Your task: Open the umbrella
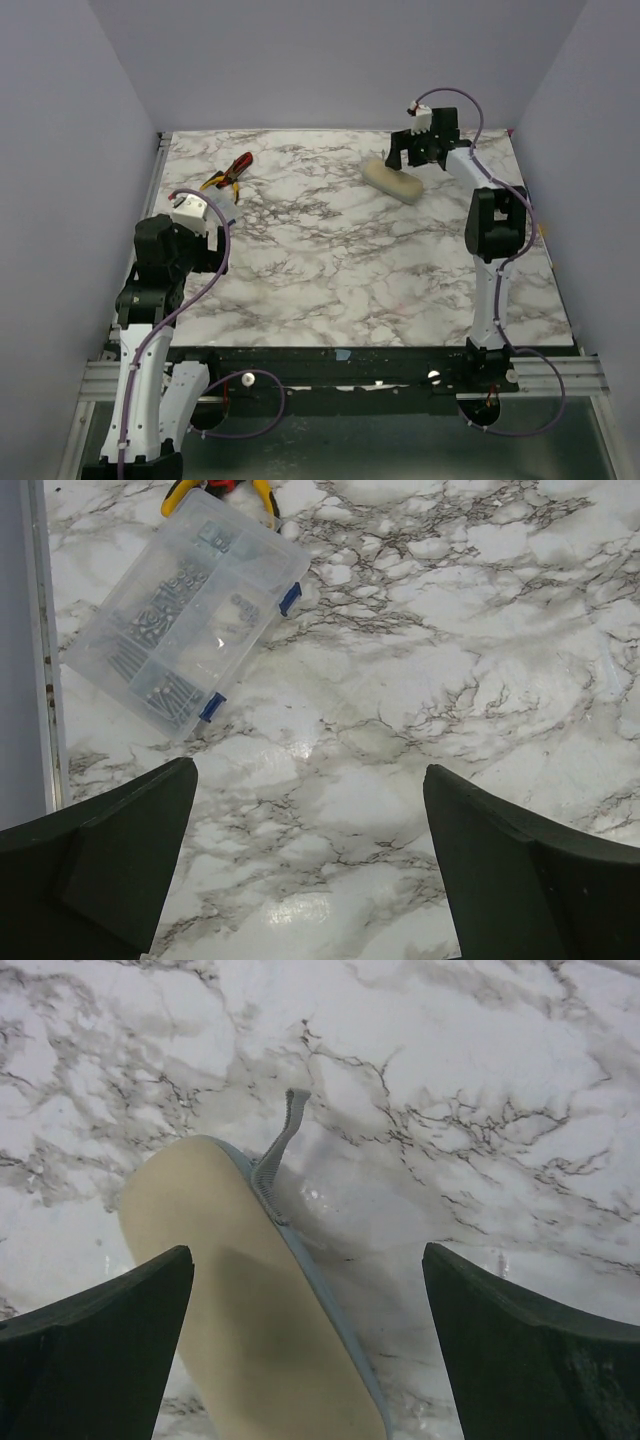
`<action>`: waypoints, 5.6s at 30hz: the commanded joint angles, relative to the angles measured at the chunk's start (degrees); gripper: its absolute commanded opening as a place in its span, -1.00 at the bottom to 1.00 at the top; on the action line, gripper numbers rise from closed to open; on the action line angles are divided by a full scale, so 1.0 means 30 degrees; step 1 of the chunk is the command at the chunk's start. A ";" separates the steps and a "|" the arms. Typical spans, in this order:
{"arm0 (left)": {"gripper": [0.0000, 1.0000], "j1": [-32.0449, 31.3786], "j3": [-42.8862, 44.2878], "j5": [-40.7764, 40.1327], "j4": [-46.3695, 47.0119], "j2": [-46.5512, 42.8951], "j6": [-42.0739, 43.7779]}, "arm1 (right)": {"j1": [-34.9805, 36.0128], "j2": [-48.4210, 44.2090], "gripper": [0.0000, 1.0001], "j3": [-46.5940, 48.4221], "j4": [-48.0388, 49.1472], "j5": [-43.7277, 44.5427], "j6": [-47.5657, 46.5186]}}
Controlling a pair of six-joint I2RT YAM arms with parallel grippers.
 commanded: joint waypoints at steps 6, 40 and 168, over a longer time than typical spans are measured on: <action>0.97 -0.0025 -0.0012 -0.0354 -0.0568 -0.0285 0.1043 | 0.0616 0.1742 0.88 0.0047 -0.0609 -0.2702 0.0050; 0.88 -0.4808 -0.6155 1.1181 0.1289 -0.2425 1.3835 | 0.4985 -1.1495 1.00 -1.1478 -0.9132 -0.4893 -1.4296; -0.31 -1.8134 -0.4534 0.9287 1.5879 1.6215 1.1787 | 0.6437 -1.8948 -0.21 -2.8000 -0.2225 -0.6905 -3.7937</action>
